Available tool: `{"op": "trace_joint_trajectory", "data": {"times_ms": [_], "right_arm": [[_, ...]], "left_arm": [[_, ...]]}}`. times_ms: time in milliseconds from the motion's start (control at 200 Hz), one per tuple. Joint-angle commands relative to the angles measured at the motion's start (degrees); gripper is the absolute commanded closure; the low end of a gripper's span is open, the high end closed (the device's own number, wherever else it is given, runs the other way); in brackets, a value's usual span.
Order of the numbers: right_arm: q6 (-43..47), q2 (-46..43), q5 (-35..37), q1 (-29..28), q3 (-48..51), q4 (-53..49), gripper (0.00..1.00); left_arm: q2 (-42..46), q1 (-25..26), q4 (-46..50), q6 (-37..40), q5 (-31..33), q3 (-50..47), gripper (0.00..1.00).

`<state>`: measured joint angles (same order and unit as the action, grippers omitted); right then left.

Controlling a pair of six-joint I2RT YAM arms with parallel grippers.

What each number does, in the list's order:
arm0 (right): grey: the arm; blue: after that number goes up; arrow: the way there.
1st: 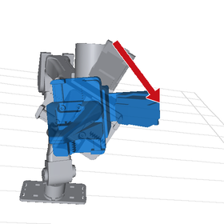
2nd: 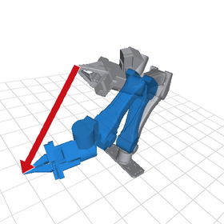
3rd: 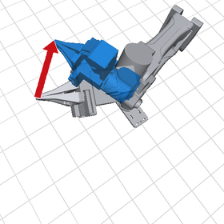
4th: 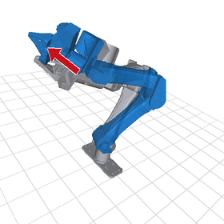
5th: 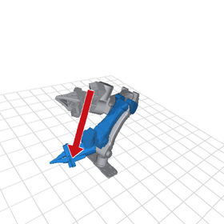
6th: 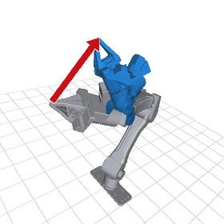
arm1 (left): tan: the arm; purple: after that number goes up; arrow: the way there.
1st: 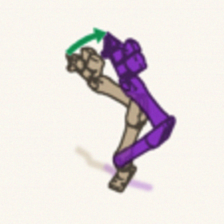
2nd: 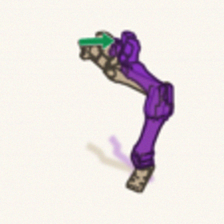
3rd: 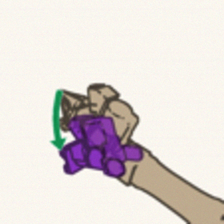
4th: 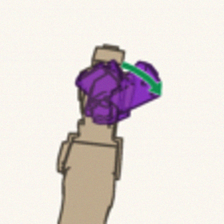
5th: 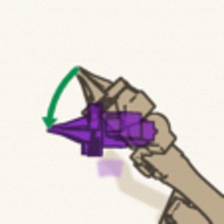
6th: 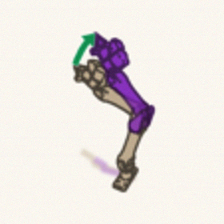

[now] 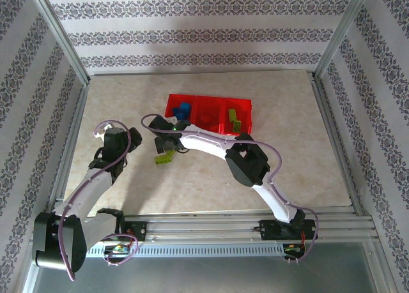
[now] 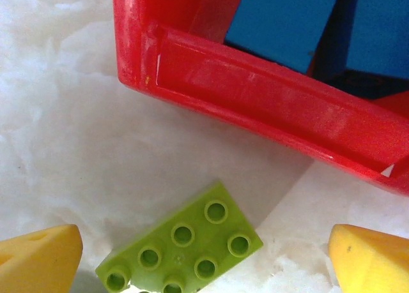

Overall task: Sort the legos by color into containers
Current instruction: Pick up the lego from the center of the table.

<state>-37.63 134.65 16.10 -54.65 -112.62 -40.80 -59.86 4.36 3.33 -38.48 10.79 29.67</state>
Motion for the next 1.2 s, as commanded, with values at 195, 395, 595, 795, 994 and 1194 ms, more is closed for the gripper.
{"op": "trace_joint_trajectory", "data": {"times_ms": [195,395,595,795,994,1194], "right_arm": [[-0.7,3.5,2.3,-0.5,-3.9,-4.9,0.02],[-1.1,2.8,3.2,-0.5,-2.6,-6.0,0.02],[-1.4,0.4,3.4,-0.5,0.5,-5.3,0.02],[-1.8,-1.8,1.9,-0.4,3.8,-3.8,0.12],[-1.7,-2.3,0.2,-0.3,4.6,-2.8,0.28],[-1.7,-1.8,-1.9,0.3,4.7,-1.8,0.45]], "left_arm": [[-1.6,-1.0,-3.4,-0.6,-0.8,-0.6,0.0],[-2.4,-1.1,-4.2,-0.7,-1.4,-0.7,0.0],[-3.1,-1.2,-4.7,-0.9,-1.8,-0.7,0.0],[-3.3,-1.3,-5.5,-1.0,-1.9,-0.9,0.0],[-4.3,-1.4,-6.3,-1.3,-2.5,-1.0,0.0],[-5.0,-1.4,-6.8,-1.4,-3.2,-1.1,0.0]]}}
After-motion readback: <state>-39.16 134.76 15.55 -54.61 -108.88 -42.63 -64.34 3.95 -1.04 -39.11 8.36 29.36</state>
